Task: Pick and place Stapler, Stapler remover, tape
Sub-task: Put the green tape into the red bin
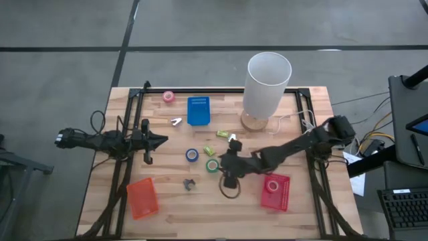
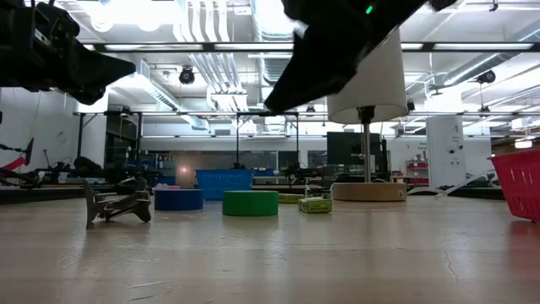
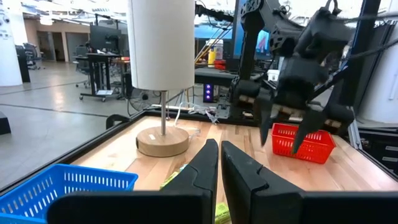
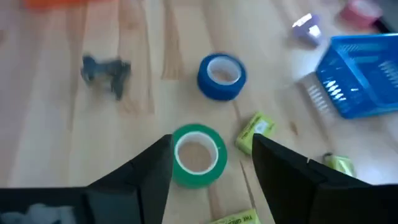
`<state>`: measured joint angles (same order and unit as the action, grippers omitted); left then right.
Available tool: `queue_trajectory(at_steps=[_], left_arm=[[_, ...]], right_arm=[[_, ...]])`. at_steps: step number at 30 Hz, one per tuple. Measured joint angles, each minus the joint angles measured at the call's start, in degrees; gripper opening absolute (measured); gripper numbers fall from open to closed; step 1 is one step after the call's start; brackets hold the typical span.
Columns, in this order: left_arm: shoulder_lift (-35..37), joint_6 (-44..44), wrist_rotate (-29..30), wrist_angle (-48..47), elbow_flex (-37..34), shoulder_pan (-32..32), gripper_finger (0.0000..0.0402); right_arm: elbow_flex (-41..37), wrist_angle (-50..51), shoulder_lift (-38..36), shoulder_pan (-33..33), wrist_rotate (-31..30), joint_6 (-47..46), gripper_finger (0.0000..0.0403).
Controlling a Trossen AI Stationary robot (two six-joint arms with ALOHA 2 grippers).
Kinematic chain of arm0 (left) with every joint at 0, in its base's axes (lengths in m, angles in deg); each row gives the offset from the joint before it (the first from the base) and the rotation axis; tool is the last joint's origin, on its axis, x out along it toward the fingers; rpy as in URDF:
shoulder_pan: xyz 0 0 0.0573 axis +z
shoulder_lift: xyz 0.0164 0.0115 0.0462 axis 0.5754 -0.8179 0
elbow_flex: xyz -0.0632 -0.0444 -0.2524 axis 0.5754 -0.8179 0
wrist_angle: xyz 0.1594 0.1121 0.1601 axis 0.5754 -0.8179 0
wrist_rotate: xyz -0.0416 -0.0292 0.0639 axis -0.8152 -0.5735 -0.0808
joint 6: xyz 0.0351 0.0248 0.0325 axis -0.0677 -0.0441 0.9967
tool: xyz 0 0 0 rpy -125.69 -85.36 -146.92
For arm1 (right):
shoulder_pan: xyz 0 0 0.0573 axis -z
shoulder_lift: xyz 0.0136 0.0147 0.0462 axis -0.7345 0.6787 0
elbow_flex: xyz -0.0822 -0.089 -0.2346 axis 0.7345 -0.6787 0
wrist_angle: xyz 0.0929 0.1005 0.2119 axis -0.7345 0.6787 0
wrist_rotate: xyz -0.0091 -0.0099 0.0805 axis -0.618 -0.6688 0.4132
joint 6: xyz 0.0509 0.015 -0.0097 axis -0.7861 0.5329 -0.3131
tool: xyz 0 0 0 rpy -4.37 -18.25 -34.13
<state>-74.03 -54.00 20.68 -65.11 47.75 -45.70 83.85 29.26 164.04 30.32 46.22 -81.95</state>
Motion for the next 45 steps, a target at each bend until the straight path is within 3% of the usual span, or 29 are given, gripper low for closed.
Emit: queue_trajectory(at_steps=[6,25,30,40,45], left_arm=[[-0.30,0.00,0.00,0.00,0.00,-0.01,0.0026],[-0.79,0.01,0.00,0.00,0.00,0.00,0.0026],[-0.80,0.00,0.00,0.00,0.00,-0.01,0.0026],[-0.78,0.02,0.00,-0.02,0.00,-0.01,0.0026],[-0.81,0.01,0.00,0.00,0.01,0.00,0.0026]], right_arm=[[4.81,2.48,5.36,2.62,6.93,1.89,0.0212],[17.46,13.46,21.49,3.29,9.36,4.81,0.0182],[17.86,14.04,21.95,3.38,10.33,4.55,0.0152],[17.70,17.53,20.62,3.51,12.42,3.97,0.0043],[17.53,22.26,18.26,3.42,12.38,1.71,0.0036]])
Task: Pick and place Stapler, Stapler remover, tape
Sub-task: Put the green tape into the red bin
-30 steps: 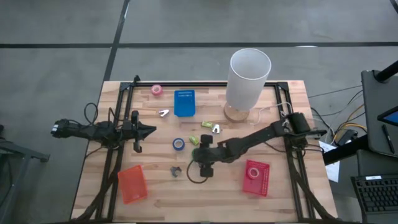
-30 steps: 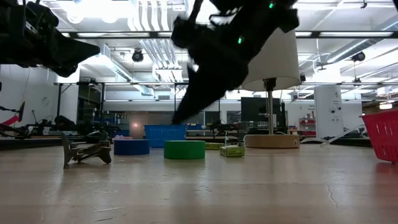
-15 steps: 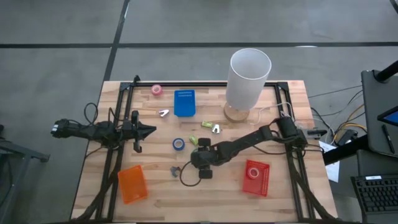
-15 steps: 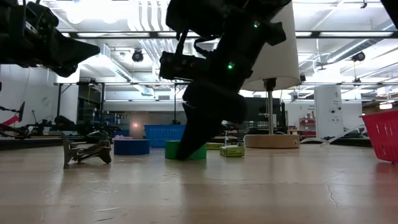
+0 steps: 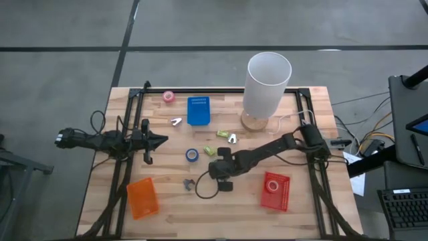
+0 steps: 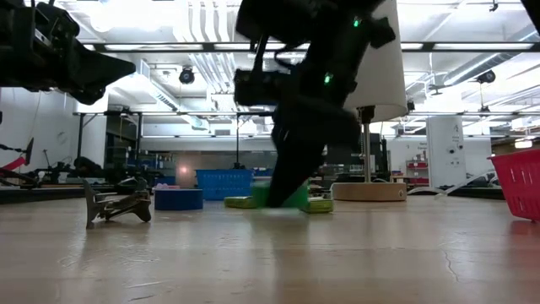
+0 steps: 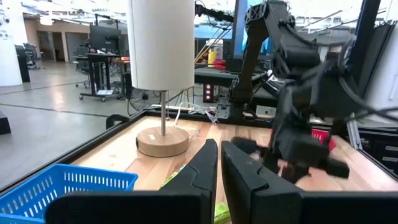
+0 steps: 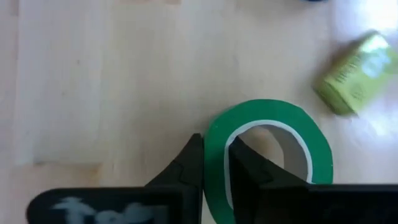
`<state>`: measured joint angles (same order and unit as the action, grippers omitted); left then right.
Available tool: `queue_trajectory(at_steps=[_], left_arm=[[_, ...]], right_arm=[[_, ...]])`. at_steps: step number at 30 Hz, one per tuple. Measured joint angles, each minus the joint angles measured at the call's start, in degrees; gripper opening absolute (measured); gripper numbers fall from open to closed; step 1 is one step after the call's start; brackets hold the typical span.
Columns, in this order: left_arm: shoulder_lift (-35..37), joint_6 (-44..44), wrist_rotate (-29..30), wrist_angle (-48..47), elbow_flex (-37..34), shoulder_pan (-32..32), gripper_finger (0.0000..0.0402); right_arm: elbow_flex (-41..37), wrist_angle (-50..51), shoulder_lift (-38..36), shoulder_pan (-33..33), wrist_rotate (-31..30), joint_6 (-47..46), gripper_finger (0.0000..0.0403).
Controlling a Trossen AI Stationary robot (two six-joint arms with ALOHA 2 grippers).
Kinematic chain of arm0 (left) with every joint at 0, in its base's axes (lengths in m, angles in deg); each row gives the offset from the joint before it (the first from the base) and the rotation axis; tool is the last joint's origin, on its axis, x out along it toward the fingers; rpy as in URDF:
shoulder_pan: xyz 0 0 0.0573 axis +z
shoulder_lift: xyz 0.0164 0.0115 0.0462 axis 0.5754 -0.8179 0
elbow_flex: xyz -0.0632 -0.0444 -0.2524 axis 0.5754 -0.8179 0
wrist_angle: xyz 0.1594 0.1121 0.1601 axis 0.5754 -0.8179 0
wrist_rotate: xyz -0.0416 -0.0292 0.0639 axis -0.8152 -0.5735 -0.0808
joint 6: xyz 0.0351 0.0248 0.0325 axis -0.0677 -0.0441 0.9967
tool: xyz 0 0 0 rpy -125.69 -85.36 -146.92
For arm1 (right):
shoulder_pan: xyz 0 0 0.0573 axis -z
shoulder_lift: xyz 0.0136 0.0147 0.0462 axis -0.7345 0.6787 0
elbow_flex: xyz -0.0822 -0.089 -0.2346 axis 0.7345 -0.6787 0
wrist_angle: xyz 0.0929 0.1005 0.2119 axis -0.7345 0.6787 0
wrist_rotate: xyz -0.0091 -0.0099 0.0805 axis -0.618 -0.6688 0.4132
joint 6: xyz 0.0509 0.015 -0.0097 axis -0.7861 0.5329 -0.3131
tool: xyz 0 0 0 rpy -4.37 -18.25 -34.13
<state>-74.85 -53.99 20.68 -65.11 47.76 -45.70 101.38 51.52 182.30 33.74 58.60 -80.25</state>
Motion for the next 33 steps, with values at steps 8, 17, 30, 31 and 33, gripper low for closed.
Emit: queue_trajectory(at_steps=[8,17,30,31,33], left_arm=[[-0.09,0.01,0.00,0.00,0.00,0.00,0.0026],[-0.10,0.01,0.00,0.00,-0.01,0.01,0.0026],[-0.25,-0.01,0.00,0.00,-0.01,0.00,0.0026],[-0.22,0.00,0.00,0.00,0.00,0.00,0.0026],[-0.22,-0.01,0.00,0.00,-0.01,0.01,0.0026]], right_arm=[[-0.11,10.76,-7.41,-2.63,-0.22,-8.78,0.0051],[-5.29,14.34,-19.09,-10.89,-2.82,-23.16,0.0048],[-19.82,17.28,-31.56,-24.95,-6.68,-54.46,0.0054],[-20.82,17.40,-32.15,-25.90,-6.67,-56.43,0.0054],[-22.62,17.12,-33.03,-27.74,-6.65,-60.61,0.0054]])
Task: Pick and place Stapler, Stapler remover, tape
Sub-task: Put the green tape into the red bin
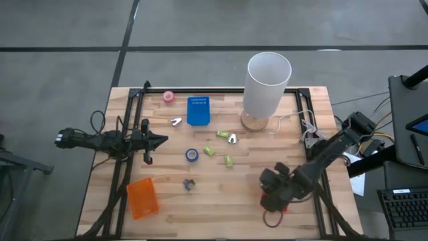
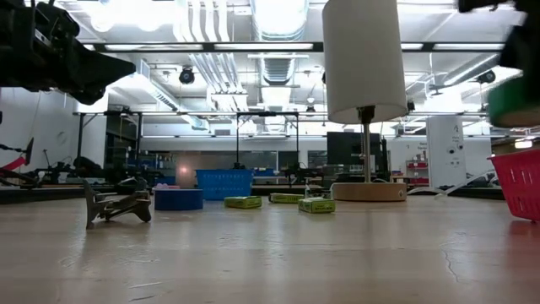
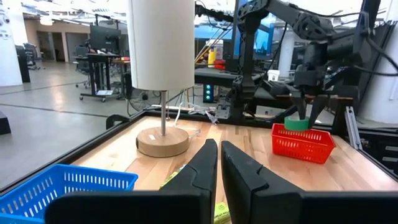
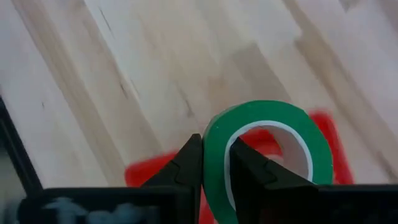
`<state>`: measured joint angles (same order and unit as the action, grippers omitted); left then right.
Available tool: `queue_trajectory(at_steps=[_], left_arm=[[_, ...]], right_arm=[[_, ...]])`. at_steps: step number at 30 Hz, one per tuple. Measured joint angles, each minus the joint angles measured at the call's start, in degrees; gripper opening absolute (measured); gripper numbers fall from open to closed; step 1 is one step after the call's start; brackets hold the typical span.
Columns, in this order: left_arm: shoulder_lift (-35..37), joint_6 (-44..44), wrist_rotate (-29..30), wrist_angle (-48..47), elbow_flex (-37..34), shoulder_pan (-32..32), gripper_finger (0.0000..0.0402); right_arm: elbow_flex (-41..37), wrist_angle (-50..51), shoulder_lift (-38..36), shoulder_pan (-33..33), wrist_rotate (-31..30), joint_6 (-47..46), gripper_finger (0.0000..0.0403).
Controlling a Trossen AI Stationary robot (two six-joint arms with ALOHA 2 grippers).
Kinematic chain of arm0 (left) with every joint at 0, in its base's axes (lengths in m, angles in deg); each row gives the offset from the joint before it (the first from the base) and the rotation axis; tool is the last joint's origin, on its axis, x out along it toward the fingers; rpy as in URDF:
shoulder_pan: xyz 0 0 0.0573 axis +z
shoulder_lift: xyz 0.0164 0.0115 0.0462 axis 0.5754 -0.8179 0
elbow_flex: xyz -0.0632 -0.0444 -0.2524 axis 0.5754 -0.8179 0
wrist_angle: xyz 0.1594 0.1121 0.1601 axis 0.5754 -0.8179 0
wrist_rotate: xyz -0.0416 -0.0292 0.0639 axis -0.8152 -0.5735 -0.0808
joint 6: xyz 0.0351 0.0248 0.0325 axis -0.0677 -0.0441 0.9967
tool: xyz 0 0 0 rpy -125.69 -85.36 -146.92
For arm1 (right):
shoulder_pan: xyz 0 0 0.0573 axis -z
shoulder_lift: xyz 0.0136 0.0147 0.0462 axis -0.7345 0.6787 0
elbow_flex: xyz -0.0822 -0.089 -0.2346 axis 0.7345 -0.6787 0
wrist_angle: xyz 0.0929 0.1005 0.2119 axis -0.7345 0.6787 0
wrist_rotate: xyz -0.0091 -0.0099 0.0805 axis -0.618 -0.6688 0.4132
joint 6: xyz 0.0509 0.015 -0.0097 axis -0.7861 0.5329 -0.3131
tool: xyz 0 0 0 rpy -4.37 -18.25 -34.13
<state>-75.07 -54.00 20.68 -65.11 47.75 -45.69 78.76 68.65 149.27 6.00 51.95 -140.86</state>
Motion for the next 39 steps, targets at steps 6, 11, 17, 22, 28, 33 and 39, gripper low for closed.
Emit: queue_trajectory(at_steps=[6,11,17,22,28,33,39], left_arm=[[0.00,0.00,0.00,0.00,0.00,-0.01,0.0026],[0.00,0.00,0.00,0.00,0.00,0.00,0.0026],[0.00,0.01,0.00,0.00,0.02,-0.02,0.0026],[0.00,0.02,0.00,0.00,0.00,-0.02,0.0026],[0.00,0.02,0.00,-0.01,0.02,0.00,0.0026],[0.00,0.00,0.00,-0.01,0.00,-0.02,0.0026],[0.00,0.00,0.00,-0.01,0.02,0.00,0.0026]], right_arm=[[-3.28,-0.12,0.15,-3.02,0.10,-8.16,0.0054],[-4.37,-0.46,2.02,-3.12,1.27,-8.76,0.0054],[-4.68,-0.71,4.12,-3.12,1.31,-8.69,0.0054],[-5.30,-0.82,4.99,-3.12,1.09,-8.70,0.0054],[-5.60,-0.92,6.45,-3.14,0.79,-8.35,0.0054],[-5.59,-1.05,7.08,-3.14,0.58,-8.26,0.0054],[-5.57,-1.26,7.19,-3.14,0.15,-7.91,0.0054]])
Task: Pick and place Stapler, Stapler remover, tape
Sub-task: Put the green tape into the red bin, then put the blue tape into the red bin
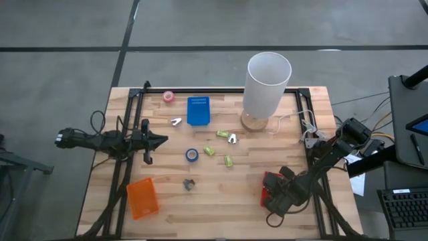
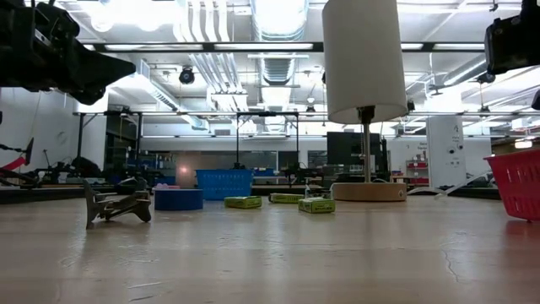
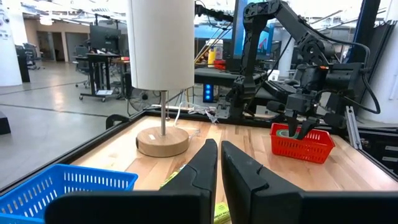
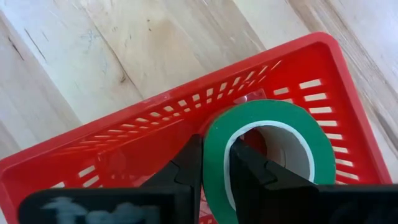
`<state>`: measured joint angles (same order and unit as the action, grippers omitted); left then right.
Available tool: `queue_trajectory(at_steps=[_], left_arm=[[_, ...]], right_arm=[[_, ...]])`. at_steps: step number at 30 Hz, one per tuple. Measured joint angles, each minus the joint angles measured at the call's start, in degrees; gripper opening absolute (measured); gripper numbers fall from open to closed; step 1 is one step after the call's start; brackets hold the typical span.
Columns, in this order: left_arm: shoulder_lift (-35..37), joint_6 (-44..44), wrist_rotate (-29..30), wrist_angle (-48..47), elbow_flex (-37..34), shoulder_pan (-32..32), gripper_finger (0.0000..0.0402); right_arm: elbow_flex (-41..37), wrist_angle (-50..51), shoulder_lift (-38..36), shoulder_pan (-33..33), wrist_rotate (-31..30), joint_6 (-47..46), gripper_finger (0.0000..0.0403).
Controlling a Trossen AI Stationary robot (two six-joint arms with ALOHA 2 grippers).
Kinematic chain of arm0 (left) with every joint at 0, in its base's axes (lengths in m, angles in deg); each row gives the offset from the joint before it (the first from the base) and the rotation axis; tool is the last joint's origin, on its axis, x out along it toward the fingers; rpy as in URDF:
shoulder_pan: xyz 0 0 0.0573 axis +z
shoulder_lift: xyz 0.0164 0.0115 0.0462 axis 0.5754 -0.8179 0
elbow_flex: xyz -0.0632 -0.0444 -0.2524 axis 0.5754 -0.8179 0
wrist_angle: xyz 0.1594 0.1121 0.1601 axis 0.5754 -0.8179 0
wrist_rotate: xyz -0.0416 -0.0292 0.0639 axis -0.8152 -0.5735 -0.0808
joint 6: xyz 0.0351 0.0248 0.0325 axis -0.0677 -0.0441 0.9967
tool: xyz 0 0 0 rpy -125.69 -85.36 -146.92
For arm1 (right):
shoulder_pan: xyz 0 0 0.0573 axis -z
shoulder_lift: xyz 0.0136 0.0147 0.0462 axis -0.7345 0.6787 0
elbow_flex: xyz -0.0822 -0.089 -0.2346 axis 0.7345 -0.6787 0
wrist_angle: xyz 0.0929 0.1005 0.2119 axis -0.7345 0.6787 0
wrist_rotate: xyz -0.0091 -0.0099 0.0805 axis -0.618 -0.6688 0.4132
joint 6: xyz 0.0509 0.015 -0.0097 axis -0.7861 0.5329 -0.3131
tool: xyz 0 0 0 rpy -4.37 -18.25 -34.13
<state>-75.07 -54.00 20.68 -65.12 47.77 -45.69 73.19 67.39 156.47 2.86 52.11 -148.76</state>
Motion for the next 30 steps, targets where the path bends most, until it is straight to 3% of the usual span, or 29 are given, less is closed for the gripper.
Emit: queue_trajectory(at_steps=[10,23,30], left_arm=[[0.00,0.00,0.00,-0.01,-0.02,-0.01,0.0026],[0.00,0.01,0.00,-0.01,-0.02,-0.02,0.0026],[0.00,0.00,0.00,-0.01,0.00,-0.02,0.0026]], right_arm=[[0.00,-0.42,0.00,0.00,0.03,-1.09,0.0057],[0.49,0.98,-1.89,0.17,1.91,-0.91,0.0140],[3.08,5.83,-3.43,0.37,1.05,-0.85,0.0151]])
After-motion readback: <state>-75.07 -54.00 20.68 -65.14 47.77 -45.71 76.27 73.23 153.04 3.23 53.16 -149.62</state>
